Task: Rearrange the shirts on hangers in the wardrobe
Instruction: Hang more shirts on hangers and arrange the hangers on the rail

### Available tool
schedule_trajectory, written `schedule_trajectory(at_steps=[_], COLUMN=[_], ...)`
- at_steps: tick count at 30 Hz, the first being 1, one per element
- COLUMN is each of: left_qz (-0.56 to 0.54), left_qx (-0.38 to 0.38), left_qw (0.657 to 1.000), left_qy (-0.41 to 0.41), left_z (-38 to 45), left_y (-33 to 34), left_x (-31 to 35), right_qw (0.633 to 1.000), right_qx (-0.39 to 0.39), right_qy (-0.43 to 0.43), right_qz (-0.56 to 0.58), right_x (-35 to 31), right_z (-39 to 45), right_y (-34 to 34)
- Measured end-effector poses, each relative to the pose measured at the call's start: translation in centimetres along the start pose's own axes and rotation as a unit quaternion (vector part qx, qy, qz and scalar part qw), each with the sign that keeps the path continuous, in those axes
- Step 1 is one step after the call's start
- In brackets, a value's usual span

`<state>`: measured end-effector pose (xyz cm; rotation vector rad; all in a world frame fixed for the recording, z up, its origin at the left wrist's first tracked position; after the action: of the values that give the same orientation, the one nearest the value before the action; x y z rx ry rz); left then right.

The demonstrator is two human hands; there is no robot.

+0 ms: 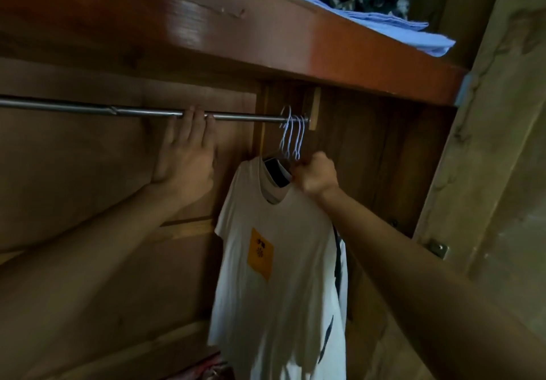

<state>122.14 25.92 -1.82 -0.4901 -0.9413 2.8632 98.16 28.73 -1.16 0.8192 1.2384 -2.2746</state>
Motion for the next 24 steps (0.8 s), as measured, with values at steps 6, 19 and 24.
schedule_trajectory(at_steps=[6, 19, 24], left_qz=[-0.014, -0.118, -0.276], left_qx=[0.008, -0.075, -0.284], left_qw=[1.0, 0.99, 0.914], left_qy=[0.009, 0.027, 0.085], left_z=[0.0, 0.8, -0.1], left_y=[0.1, -2.3, -3.3], left_x=[-0.2, -0.3, 1.1], right_qw=[0.999, 0.991, 0.986], right_qx=[-0.023, -0.038, -0.058], right_qy=[0.0, 0.062, 0.058], right_qz=[-0.044, -0.112, -0.148], right_x=[0.4, -1.0, -1.5], right_z=[0.2, -2.0, -4.4], right_y=[0.8, -1.4, -3.8])
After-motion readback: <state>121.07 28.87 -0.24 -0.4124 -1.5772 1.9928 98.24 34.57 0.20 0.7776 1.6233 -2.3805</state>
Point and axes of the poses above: each hand's wrist, its own z-axis towards the middle knuckle, its own y-axis out of the palm, x = y × z, the point moved 1 cm from there along z, towards the middle knuckle, and after that the axes turned 1 degree about x, right-handed, at the moved point
